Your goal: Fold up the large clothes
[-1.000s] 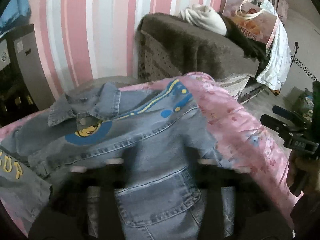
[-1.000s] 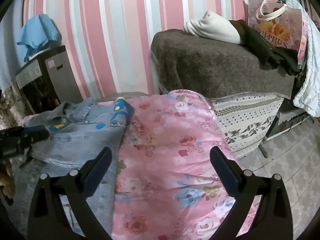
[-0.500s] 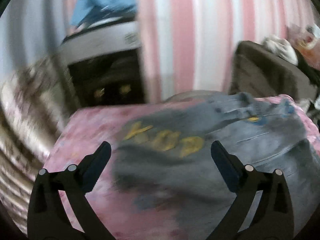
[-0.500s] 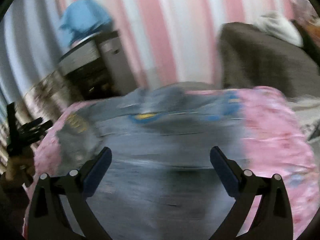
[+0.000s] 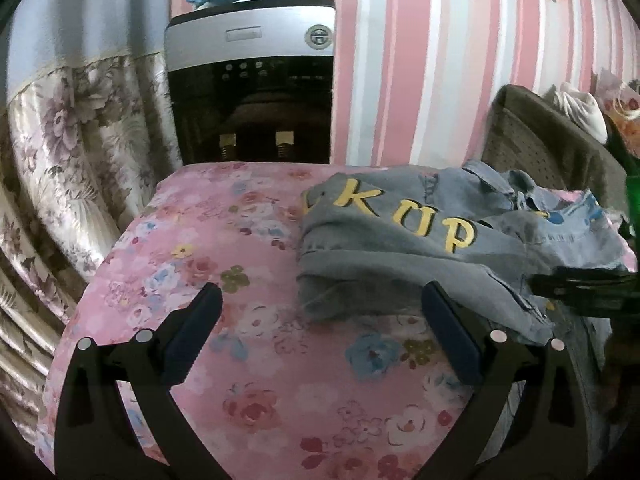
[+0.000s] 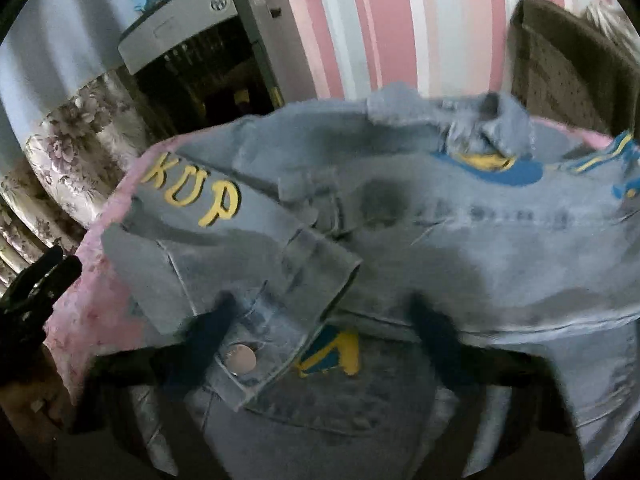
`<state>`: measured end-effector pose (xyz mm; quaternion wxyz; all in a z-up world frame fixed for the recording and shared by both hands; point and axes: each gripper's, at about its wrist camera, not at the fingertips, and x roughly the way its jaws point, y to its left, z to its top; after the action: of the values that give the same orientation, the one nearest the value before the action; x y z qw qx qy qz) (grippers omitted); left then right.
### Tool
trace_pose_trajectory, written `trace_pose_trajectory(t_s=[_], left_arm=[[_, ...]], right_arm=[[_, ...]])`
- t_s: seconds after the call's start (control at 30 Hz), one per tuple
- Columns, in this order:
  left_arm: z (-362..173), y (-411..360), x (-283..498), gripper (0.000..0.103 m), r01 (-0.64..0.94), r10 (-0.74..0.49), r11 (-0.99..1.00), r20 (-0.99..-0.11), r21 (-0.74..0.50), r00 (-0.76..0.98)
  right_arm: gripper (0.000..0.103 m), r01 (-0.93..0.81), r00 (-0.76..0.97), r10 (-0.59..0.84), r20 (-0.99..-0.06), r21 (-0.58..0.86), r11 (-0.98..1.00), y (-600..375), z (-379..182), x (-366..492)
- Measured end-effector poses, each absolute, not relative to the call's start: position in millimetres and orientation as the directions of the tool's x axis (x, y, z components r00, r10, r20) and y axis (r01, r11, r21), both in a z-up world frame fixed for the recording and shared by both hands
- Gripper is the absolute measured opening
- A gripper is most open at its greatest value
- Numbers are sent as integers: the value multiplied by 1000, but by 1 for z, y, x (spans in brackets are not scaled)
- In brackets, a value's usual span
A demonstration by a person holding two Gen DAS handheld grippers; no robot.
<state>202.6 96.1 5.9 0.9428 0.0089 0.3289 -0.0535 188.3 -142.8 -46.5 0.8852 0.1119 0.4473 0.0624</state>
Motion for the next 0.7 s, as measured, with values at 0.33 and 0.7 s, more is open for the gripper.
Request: trace_pose_trajectory(t_s=[0.33, 0.7], left_arm=[[21, 78, 210, 99, 126, -102, 992, -606, -3, 789], [51, 24, 244, 100, 165, -151, 986, -603, -32, 784]], right_arm=[[3, -90, 721, 290, -630, 330, 940, -192, 18, 179], [3, 119, 711, 82, -699, 234, 965, -405, 33, 183]])
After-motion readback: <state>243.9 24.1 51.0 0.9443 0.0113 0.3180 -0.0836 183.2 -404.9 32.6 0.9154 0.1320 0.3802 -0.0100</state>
